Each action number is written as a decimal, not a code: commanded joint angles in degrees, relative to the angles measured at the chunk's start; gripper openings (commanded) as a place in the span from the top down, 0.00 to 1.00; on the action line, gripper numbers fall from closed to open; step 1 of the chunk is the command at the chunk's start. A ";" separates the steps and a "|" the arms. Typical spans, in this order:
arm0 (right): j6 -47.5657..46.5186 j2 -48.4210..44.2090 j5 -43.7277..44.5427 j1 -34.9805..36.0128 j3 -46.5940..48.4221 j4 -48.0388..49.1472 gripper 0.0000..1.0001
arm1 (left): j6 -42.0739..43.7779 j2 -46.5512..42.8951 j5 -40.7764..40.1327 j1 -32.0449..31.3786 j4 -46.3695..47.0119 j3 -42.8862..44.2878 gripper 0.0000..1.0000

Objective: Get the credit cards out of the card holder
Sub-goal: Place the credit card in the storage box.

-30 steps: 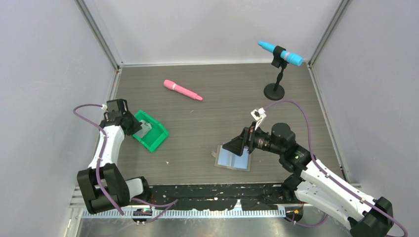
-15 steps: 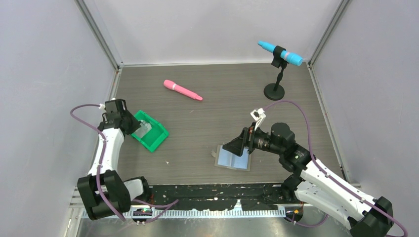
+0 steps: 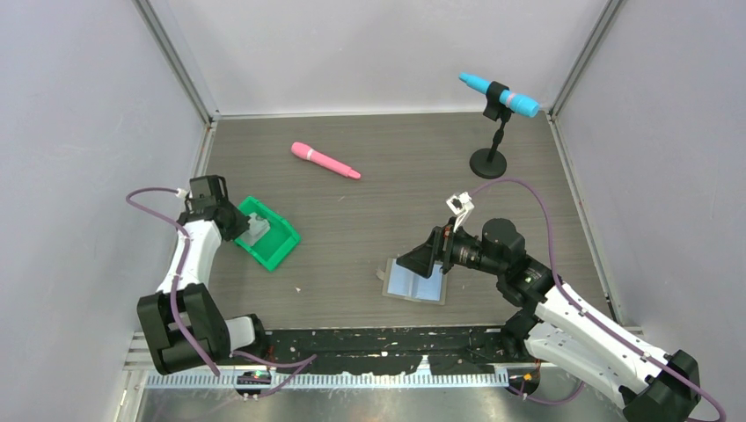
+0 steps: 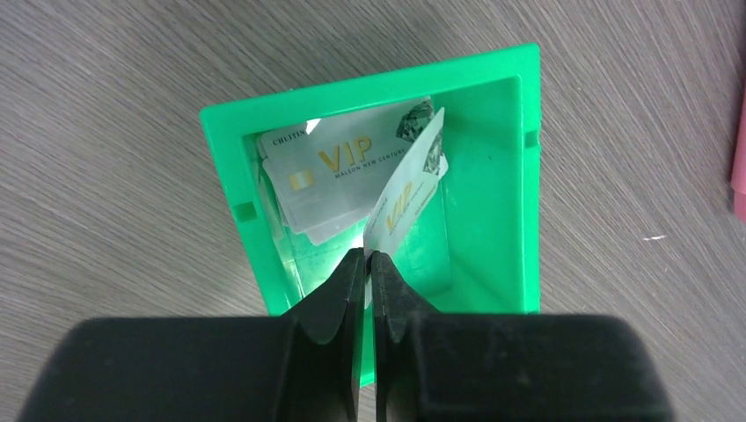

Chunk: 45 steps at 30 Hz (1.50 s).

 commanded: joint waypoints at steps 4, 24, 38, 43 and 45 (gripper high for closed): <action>-0.88 -1.30 1.29 -0.18 2.18 1.04 0.05 | -0.16 2.13 -6.77 0.42 -1.10 3.82 0.84; -0.21 -0.14 1.78 -0.19 2.15 0.06 0.05 | -1.44 -2.61 7.54 -3.86 5.52 -0.36 1.00; 0.52 0.65 1.55 -0.22 2.09 0.34 0.05 | -9.10 4.06 5.96 -4.11 12.54 -7.16 1.00; 0.69 2.00 1.39 -0.18 2.43 1.71 0.05 | -9.51 6.73 4.02 -4.24 11.77 -6.55 1.00; 0.75 2.52 1.17 -0.18 2.57 2.39 0.05 | -9.41 7.79 3.23 -4.24 11.50 -6.13 1.00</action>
